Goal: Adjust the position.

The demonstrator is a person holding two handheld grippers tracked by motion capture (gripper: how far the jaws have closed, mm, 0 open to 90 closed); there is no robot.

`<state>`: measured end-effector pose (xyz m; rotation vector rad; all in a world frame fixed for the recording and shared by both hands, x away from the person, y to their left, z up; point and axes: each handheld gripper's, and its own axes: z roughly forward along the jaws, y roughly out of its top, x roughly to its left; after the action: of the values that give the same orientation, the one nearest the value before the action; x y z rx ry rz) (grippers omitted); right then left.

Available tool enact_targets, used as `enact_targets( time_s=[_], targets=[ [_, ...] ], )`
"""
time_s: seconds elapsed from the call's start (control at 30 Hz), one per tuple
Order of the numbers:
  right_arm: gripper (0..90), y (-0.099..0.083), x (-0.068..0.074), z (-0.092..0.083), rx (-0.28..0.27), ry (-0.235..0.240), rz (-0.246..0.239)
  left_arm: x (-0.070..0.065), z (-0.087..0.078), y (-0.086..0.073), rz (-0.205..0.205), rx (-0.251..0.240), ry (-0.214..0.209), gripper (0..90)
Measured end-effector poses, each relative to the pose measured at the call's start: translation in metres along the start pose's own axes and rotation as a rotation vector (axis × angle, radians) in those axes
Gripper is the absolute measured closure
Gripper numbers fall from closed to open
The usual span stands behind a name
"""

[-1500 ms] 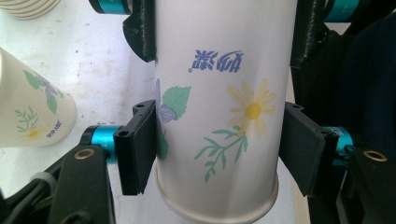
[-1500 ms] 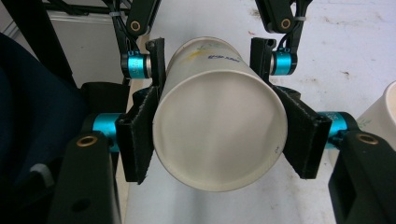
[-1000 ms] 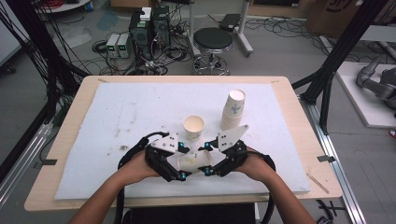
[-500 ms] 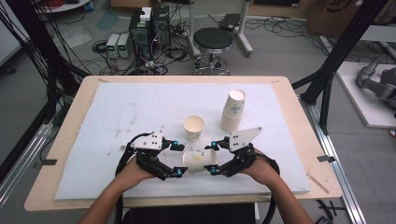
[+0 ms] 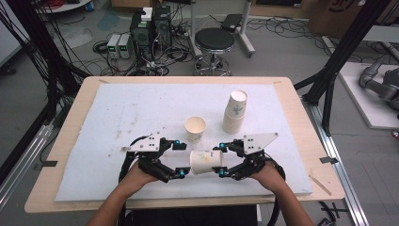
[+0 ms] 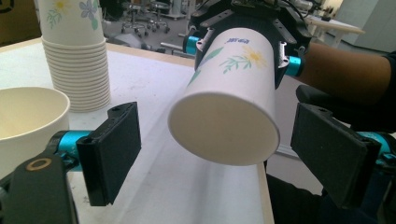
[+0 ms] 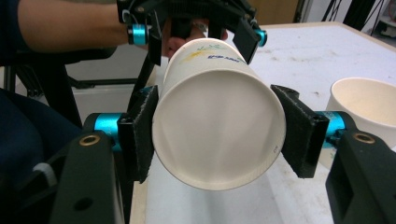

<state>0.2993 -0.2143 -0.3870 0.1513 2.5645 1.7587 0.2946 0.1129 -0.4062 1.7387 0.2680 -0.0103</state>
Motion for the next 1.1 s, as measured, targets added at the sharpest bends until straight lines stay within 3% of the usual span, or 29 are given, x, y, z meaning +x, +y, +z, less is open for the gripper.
enact_targets(
  time_s=[0.57, 0.73, 0.97, 1.1],
  targets=[
    [37.3, 0.003, -0.001, -0.003, -0.071, 0.038, 0.017, -0.002, 0.017, 0.006, 0.03, -0.002, -0.049, 16.2],
    [37.3, 0.001, -0.003, -0.002, -0.093, 0.057, 0.036, -0.004, 0.022, 0.006, 0.045, -0.028, -0.072, 22.5],
    [37.4, -0.004, -0.006, -0.002, -0.12, 0.07, 0.077, -0.004, 0.022, 0.007, 0.052, -0.059, -0.054, 26.2],
    [37.3, -0.005, -0.007, -0.002, -0.115, 0.068, 0.087, -0.004, 0.021, 0.009, 0.054, -0.048, -0.046, 28.0]
  ],
)
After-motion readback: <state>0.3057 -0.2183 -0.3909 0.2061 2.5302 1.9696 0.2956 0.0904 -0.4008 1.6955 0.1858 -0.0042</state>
